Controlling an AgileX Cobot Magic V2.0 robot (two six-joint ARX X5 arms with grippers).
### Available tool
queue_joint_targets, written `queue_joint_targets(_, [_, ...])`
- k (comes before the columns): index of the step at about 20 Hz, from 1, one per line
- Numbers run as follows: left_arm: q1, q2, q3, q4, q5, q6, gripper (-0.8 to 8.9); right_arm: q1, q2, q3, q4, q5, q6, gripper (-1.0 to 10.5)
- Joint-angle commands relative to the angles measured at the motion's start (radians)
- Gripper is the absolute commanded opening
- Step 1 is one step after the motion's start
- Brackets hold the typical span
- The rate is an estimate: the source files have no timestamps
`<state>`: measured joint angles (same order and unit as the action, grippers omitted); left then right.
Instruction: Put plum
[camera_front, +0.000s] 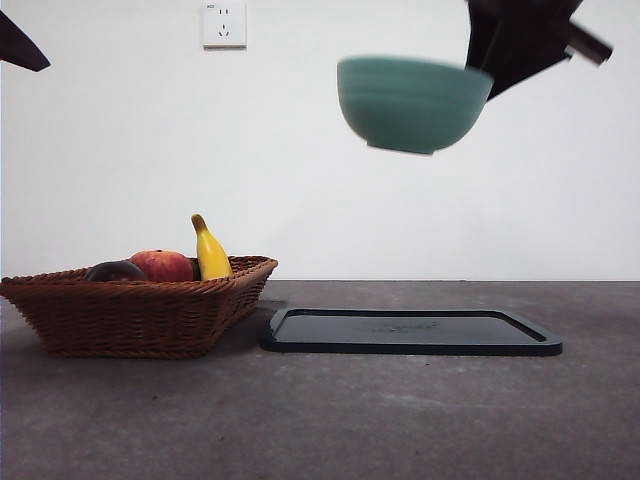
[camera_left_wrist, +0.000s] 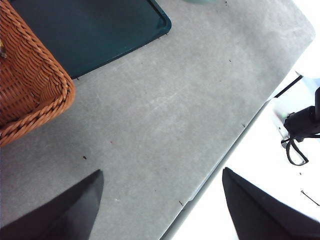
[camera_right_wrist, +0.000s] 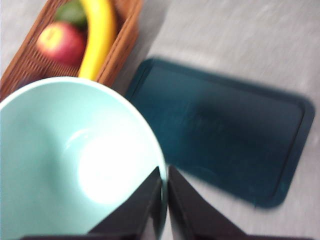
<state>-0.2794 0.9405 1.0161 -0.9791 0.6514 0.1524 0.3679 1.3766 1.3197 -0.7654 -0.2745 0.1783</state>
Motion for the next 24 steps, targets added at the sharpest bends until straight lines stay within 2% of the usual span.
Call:
queue_joint_targets(1, [-0.003,0.006,0.012,0.003,0.003,0.018,3.73,0.036,-0.044,-0.024,0.000,0.026,-0.023,0.1])
queue_joint_targets(5, [-0.003,0.006,0.012,0.004,0.003,0.018,3.73,0.116,-0.138,-0.165,0.015,0.076,-0.023,0.1])
queue_joint_targets(7, [-0.003,0.006,0.012,0.003,0.003,0.018,3.73,0.150,-0.149,-0.234,0.041,0.074,-0.017,0.1])
queue_joint_targets(13, [-0.003,0.006,0.012,0.003,0.003,0.018,3.73,0.216,-0.134,-0.427,0.205,0.094,0.035,0.1])
queue_joint_targets(24, [-0.003,0.006,0.012,0.003,0.003,0.018,3.73,0.238,0.033,-0.483,0.310,0.103,0.041,0.1])
